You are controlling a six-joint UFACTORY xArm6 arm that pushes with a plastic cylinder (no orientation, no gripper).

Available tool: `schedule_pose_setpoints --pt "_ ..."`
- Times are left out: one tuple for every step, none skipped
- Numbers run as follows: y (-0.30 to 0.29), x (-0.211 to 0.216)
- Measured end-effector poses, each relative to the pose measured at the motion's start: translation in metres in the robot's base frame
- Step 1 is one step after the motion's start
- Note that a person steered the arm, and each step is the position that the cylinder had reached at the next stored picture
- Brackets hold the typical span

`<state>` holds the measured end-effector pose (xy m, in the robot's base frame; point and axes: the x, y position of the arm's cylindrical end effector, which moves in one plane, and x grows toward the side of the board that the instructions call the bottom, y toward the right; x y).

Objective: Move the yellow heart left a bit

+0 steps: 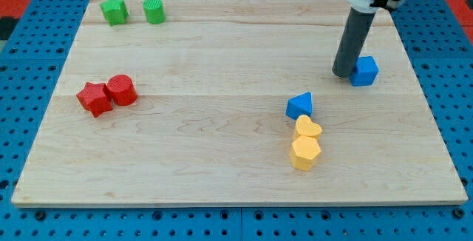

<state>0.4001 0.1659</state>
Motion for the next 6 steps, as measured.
schedule_pose_setpoints --pt "-0.003 0.050" --pt "-0.015 0.099" --pt "-0.057 0.104" --pt "-0.105 0.104" --pt "-0.118 0.104" --pt "-0.118 0.104"
